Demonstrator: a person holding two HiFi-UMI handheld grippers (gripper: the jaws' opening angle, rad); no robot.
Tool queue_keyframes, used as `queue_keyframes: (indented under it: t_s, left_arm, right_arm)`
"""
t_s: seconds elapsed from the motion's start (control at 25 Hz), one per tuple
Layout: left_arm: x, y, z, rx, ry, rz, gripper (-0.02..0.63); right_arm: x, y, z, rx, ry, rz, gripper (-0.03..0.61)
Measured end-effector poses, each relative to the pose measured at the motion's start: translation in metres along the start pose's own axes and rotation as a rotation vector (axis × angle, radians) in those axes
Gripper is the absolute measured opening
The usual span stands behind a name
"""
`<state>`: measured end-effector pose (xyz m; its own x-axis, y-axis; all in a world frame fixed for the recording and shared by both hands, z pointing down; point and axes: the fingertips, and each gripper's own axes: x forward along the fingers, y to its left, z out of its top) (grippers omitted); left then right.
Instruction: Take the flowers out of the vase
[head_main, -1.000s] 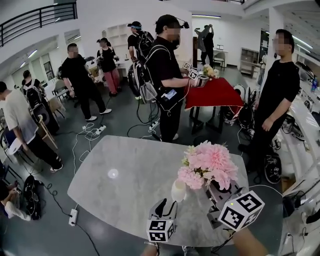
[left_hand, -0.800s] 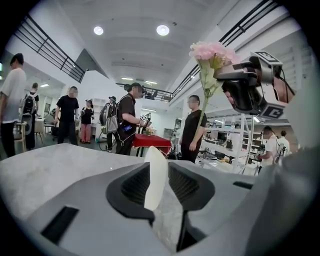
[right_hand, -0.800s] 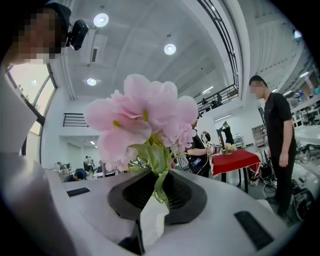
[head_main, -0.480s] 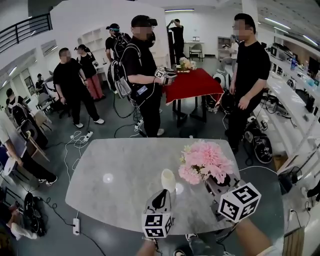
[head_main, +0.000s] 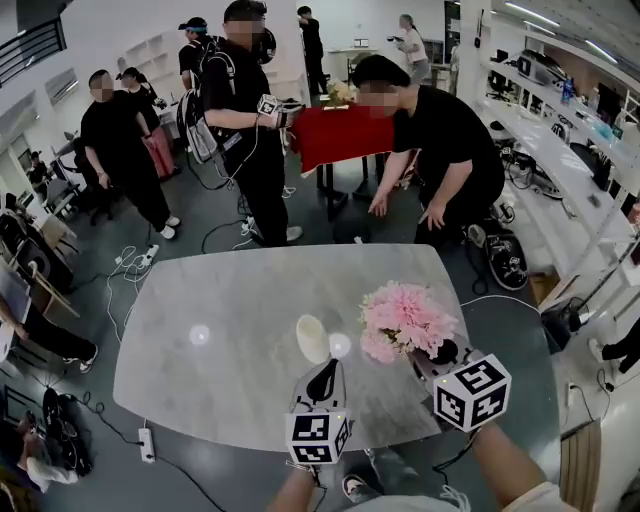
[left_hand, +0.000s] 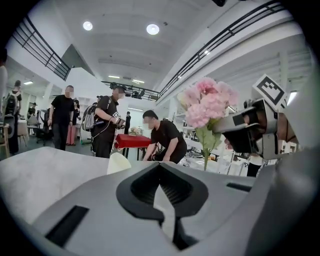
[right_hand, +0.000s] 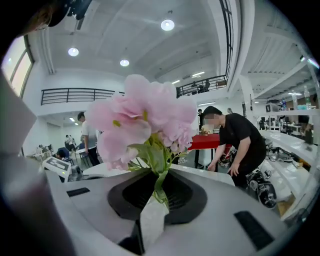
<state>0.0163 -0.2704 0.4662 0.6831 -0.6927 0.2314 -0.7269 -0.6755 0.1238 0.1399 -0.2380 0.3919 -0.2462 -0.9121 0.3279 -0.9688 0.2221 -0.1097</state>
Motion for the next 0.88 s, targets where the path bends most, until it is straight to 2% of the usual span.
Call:
queue_keyframes:
  t_s: [0.24,0.56,0.88]
  left_arm:
    - [0.018,-0.010,-0.016,-0.021,0.047,-0.009,0.005]
    - [0.040,-0.012,-0.049,-0.064,0.132,-0.006,0.005]
    - [0.056,-0.015,-0.069,-0.086,0.174,0.014,0.005]
  right_arm:
    - [0.020,-0.028,-0.051,-0.032,0.158,-0.019,0.063]
    - [0.054,-0.046,-0.116,-0.092,0.373,0.013,0.063]
    - [0.087,-0.054,-0.155,-0.144,0.487,0.054,0.063]
